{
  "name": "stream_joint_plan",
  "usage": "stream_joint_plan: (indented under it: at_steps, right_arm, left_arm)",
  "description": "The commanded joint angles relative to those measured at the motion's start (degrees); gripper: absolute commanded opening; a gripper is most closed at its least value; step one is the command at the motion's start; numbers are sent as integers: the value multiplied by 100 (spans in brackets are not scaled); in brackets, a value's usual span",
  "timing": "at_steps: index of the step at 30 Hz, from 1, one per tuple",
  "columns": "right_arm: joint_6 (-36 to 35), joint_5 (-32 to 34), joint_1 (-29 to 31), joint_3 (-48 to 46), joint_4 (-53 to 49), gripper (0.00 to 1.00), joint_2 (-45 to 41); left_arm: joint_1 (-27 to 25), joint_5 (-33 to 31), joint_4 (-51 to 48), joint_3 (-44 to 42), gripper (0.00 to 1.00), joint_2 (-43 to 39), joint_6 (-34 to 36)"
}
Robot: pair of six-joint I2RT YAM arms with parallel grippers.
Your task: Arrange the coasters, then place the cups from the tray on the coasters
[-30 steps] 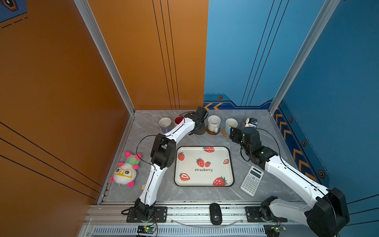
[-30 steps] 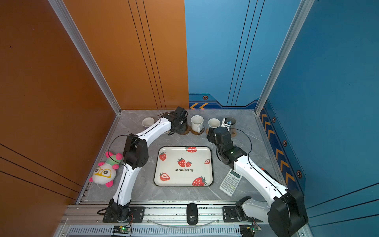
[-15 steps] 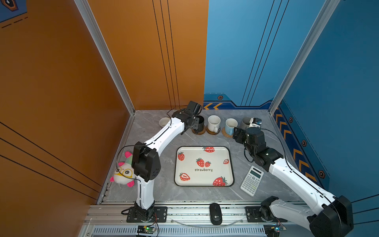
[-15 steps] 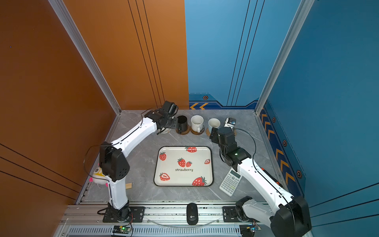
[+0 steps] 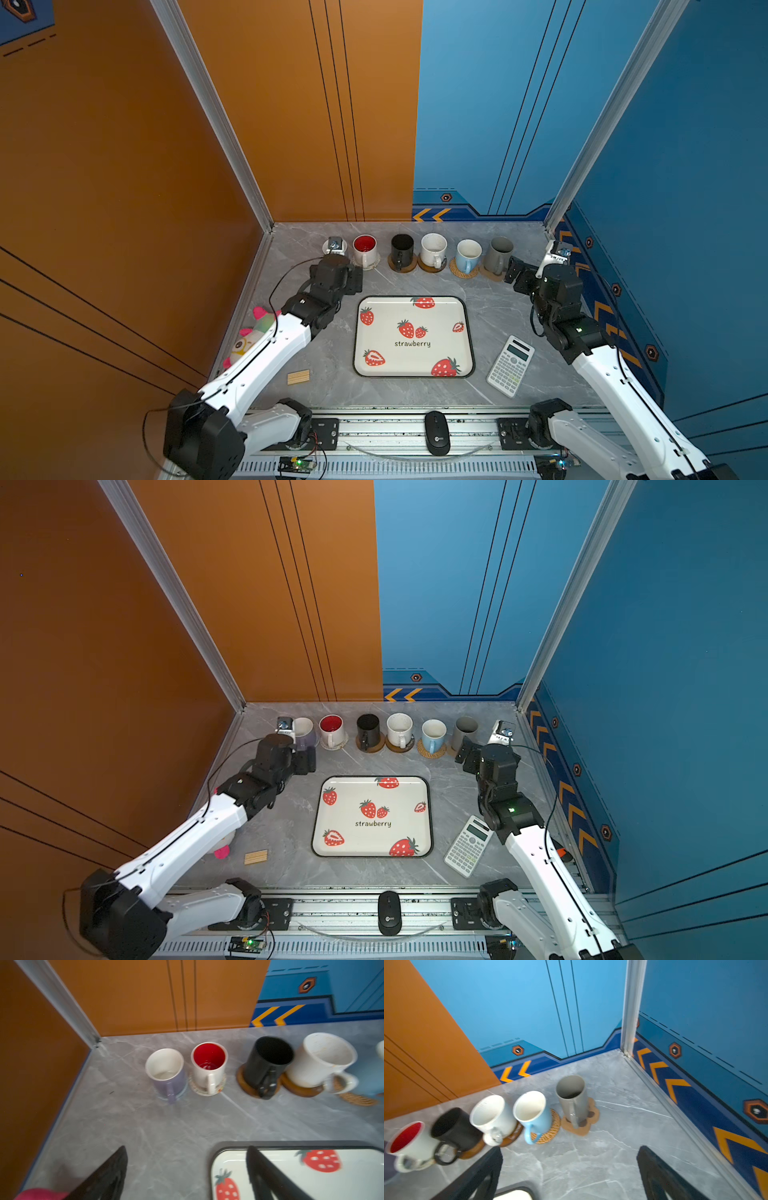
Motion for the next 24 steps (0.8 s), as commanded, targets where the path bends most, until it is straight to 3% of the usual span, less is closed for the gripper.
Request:
stream_joint_plan:
  at_steps: [1, 6, 11, 24]
  right_arm:
    - [-654, 194, -299, -629, 454, 100, 270]
    - [-722, -151, -725, -1769, 2811, 100, 1082]
    - [-1067, -164, -725, -2132, 4313, 100, 2174]
    - [-1444, -335, -664, -2599, 6798, 100, 3713]
  left_arm:
    - [255, -684, 1568, -1009, 98, -631, 336]
    - [540, -1115, 2851, -2201, 98, -898, 618]
    - [909, -1133, 4321, -2970, 98, -262, 987]
    - [1673, -72, 6523, -3250, 98, 1711, 1211]
